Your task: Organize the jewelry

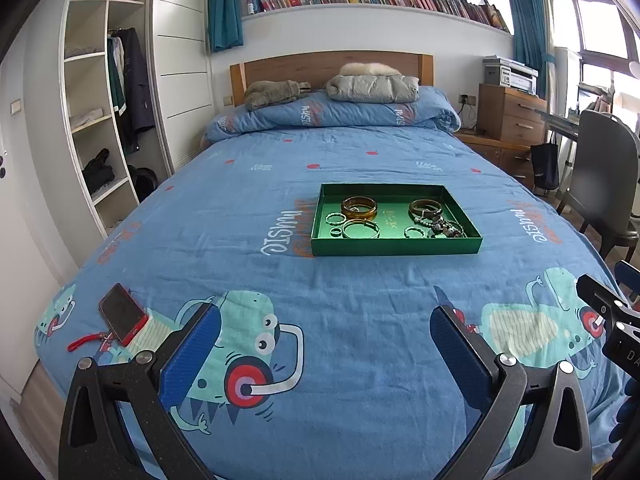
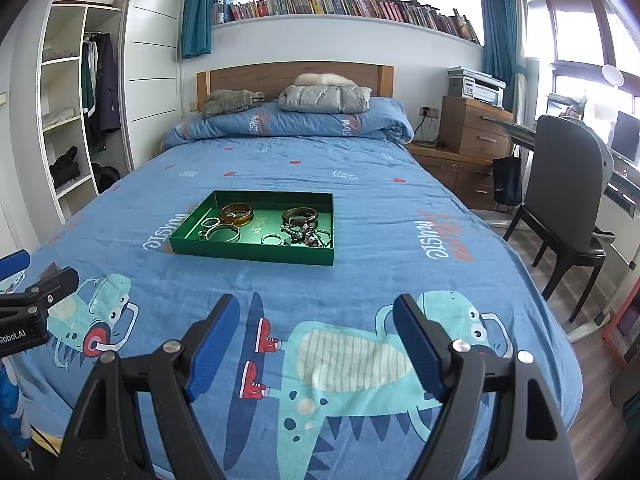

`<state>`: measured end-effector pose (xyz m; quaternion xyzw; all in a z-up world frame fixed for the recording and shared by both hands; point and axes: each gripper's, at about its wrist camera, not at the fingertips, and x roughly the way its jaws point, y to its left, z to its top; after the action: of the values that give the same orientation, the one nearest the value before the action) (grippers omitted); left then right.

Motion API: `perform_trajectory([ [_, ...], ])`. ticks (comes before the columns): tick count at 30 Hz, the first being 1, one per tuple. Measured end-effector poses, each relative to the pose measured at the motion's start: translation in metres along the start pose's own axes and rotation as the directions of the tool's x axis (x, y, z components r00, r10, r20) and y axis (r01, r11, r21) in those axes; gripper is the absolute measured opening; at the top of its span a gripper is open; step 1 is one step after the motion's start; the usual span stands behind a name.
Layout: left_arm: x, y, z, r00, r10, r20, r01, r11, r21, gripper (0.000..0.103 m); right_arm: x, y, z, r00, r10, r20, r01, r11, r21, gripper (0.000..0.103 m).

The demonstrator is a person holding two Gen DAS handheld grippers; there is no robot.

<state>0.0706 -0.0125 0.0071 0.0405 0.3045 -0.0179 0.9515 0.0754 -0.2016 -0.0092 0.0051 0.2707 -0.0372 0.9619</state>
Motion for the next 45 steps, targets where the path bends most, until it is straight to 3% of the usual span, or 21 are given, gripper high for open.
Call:
perform_trajectory([
  [45,-0.023,0.003,0.001,0.999,-0.025,0.031,0.026,1.000,-0.012,0.103,-0.020,0.011,0.002,1.000,-0.001,0.023,0.001,1.000,-0.015,0.078],
])
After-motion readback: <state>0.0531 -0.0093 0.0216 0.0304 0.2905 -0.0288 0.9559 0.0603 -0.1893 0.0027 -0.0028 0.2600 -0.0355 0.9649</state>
